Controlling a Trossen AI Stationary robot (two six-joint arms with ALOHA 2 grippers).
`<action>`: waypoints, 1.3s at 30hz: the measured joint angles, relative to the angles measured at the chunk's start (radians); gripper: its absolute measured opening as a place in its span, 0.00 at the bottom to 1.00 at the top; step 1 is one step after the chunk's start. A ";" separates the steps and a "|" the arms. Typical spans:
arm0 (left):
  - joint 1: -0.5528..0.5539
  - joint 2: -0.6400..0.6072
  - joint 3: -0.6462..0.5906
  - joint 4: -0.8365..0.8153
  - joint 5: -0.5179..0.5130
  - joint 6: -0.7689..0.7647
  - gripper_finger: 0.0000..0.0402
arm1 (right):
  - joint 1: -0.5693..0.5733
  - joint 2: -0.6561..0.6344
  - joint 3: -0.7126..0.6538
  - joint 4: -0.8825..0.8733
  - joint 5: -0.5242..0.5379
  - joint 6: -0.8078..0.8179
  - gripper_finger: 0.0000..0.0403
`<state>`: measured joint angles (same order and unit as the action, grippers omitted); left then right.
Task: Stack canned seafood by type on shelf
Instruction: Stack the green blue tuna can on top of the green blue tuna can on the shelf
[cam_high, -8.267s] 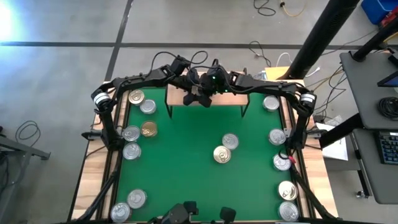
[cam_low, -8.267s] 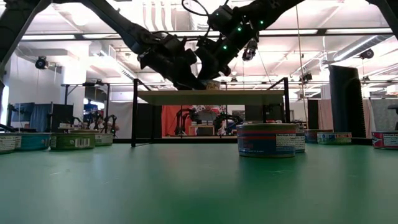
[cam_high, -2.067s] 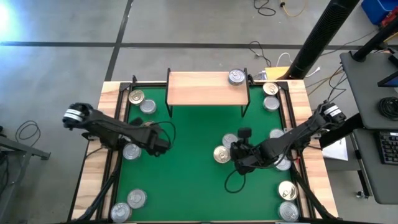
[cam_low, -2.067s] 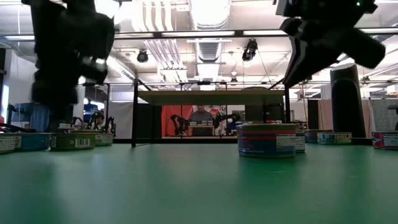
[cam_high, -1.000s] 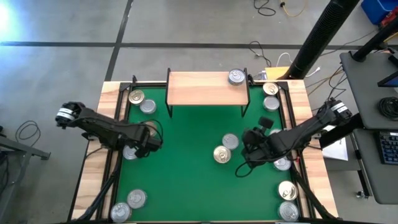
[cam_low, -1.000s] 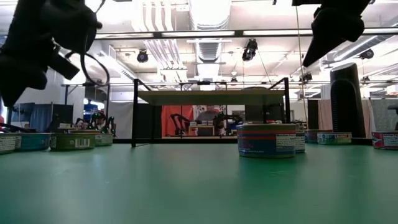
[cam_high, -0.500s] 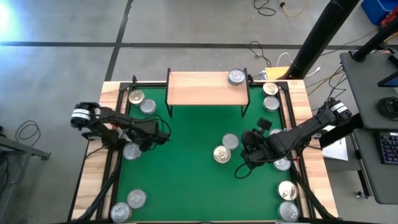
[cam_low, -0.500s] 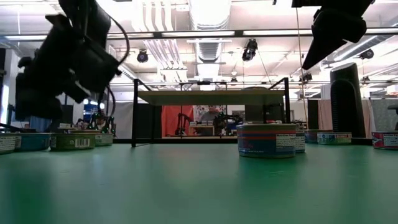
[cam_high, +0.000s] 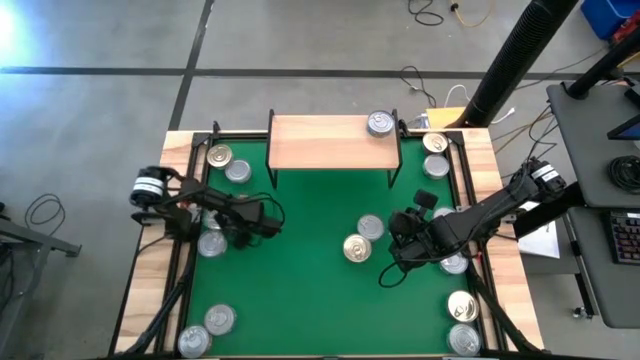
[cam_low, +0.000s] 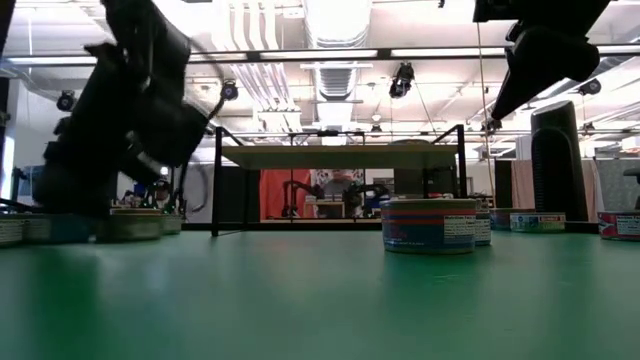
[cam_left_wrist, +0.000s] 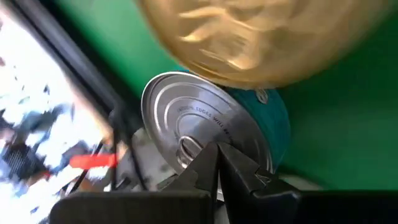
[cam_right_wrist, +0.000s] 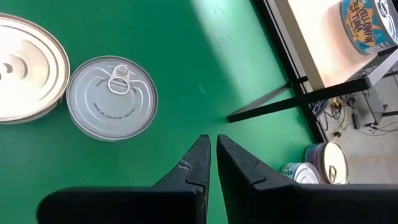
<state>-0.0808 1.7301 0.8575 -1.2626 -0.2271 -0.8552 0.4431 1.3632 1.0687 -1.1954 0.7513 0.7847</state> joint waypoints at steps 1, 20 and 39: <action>-0.023 0.004 0.029 0.009 -0.005 0.008 0.00 | 0.000 0.000 0.000 0.001 0.000 0.000 0.06; -0.460 0.003 0.347 0.127 -0.277 0.120 0.00 | 0.000 -0.001 -0.071 0.220 0.010 -0.126 0.06; -0.297 -0.066 -0.040 0.509 -0.239 0.150 0.00 | -0.003 -0.001 -0.084 0.327 0.010 -0.273 0.06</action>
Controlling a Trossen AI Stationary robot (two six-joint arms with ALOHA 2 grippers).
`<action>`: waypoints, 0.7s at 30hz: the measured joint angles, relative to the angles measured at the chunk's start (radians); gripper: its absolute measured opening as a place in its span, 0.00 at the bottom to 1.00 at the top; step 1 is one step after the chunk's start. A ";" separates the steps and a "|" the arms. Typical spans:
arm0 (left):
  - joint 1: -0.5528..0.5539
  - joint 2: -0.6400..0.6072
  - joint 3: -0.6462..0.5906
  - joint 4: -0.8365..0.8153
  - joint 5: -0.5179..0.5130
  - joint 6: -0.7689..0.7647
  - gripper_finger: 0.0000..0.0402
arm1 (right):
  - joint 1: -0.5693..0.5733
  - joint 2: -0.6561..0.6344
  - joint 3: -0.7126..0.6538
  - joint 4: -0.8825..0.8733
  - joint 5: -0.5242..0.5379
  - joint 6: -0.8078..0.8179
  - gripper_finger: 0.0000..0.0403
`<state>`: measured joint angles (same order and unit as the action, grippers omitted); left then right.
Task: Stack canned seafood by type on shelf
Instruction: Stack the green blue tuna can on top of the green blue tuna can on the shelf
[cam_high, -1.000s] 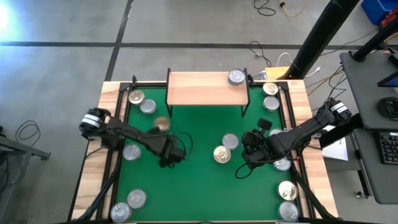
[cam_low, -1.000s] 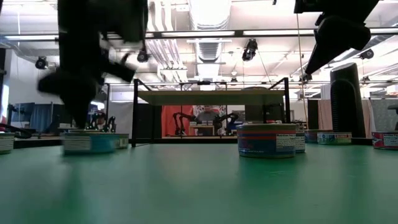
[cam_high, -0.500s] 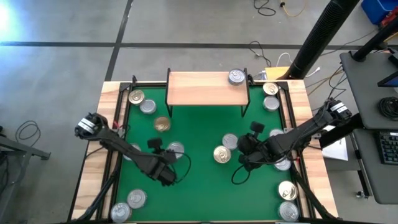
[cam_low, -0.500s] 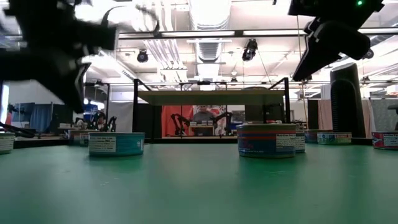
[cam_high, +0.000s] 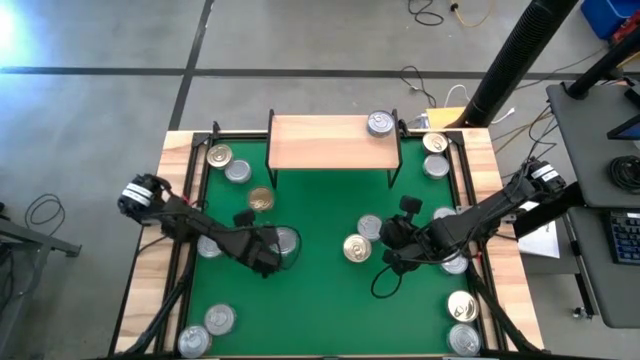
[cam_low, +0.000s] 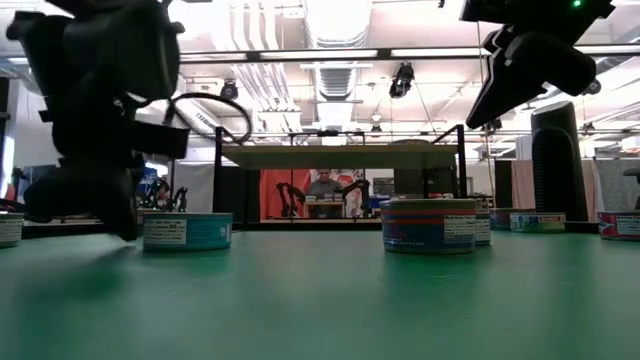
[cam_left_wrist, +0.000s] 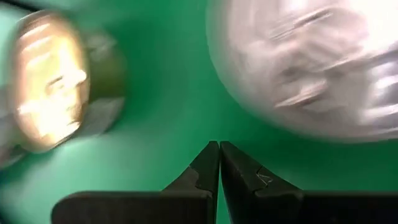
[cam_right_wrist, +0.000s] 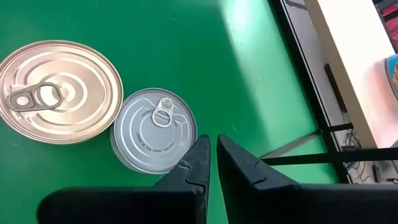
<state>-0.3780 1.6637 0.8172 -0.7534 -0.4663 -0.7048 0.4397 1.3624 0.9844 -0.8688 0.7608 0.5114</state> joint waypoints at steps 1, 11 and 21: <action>0.003 -0.004 -0.008 0.045 0.016 0.033 0.00 | 0.000 0.000 0.000 0.000 0.000 0.000 0.06; -0.014 -0.009 0.011 0.511 0.220 0.387 0.00 | 0.000 0.000 0.000 0.008 0.000 0.000 0.06; 0.010 -0.033 0.107 0.465 0.170 0.547 0.00 | 0.000 0.000 -0.004 0.013 -0.001 0.000 0.06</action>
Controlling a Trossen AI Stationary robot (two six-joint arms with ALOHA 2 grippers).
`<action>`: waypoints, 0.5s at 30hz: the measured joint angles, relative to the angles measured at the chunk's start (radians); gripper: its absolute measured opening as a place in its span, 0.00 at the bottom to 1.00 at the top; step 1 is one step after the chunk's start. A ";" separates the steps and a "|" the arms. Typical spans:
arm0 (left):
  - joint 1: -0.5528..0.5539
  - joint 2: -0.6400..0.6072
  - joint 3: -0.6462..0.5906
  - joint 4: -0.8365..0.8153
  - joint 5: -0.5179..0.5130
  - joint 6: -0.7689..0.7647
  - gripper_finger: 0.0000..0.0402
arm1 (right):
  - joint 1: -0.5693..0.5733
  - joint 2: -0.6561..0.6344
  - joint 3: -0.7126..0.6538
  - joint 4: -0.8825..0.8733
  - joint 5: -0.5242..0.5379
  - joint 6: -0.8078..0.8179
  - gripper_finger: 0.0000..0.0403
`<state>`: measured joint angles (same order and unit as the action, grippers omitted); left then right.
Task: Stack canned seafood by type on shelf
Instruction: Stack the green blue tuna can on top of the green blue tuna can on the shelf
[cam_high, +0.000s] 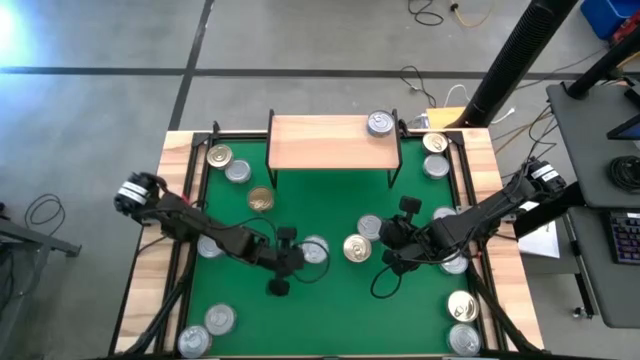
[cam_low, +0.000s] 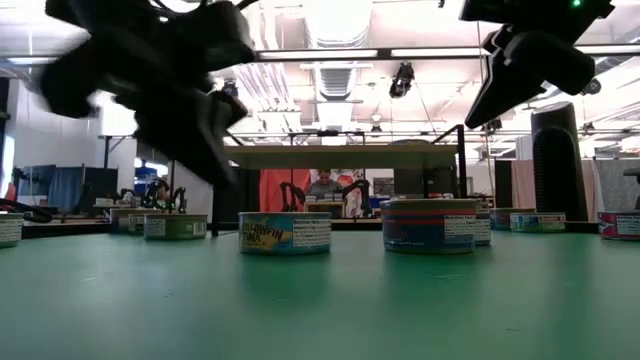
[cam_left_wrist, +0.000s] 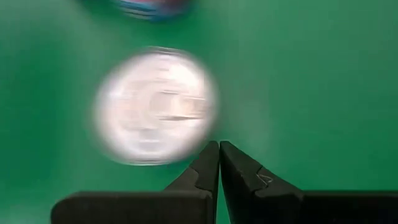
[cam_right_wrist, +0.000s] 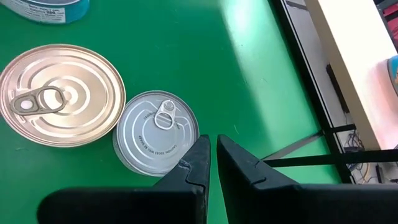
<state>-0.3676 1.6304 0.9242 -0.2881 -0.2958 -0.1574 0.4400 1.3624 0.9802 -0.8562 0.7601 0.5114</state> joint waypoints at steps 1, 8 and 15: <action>0.011 -0.004 0.000 -0.008 -0.050 0.004 0.00 | 0.000 0.000 -0.002 0.000 0.000 0.000 0.06; 0.107 0.029 -0.009 -0.008 -0.160 0.023 0.00 | 0.000 0.000 -0.017 0.004 0.000 -0.006 0.06; 0.124 0.089 -0.012 0.016 -0.038 0.070 0.00 | 0.000 0.000 -0.026 0.031 -0.004 -0.048 0.06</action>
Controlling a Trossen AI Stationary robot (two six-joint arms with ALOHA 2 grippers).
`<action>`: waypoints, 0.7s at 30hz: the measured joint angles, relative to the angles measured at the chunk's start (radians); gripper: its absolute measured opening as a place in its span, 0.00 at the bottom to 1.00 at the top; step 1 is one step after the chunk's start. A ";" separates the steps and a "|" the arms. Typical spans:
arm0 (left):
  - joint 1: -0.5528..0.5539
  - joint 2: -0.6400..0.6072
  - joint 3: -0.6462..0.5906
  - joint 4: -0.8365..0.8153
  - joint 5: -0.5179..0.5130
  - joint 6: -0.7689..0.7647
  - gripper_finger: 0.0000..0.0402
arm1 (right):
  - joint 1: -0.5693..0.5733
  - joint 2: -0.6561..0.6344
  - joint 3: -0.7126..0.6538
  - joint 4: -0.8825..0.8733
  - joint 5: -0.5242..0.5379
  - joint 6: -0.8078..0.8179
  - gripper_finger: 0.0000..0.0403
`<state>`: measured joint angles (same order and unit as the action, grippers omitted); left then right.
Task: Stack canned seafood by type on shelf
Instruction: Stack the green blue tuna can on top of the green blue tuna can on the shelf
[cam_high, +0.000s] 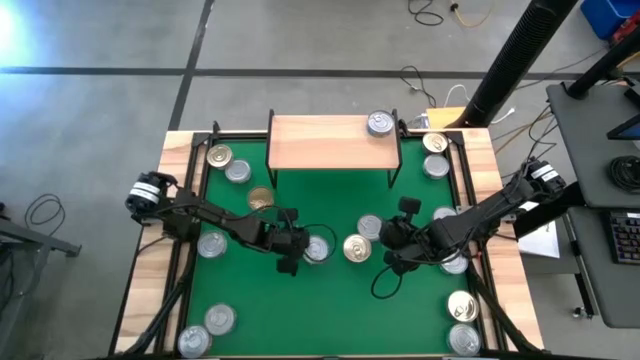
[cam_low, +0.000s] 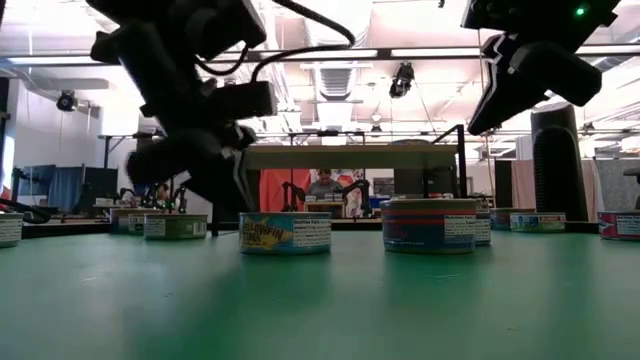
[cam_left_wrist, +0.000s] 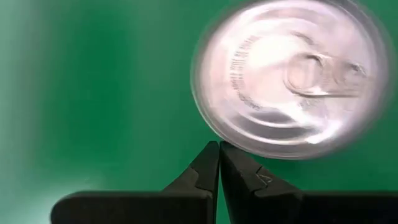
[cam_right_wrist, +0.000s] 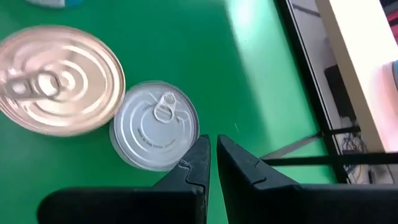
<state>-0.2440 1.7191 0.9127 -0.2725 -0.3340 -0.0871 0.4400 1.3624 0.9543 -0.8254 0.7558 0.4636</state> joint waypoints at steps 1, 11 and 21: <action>-0.002 0.002 0.000 0.022 0.051 -0.002 0.00 | 0.000 0.000 0.000 0.008 0.000 -0.011 0.06; -0.097 -0.008 0.002 0.058 0.230 -0.077 0.00 | 0.000 0.000 -0.019 0.220 -0.331 -0.174 0.06; -0.121 -0.011 0.001 0.012 0.212 -0.063 0.00 | 0.012 0.004 -0.079 0.475 -0.588 -0.081 0.22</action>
<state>-0.3649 1.7084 0.9138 -0.2608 -0.1223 -0.1498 0.4522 1.3666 0.8750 -0.3504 0.1677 0.3825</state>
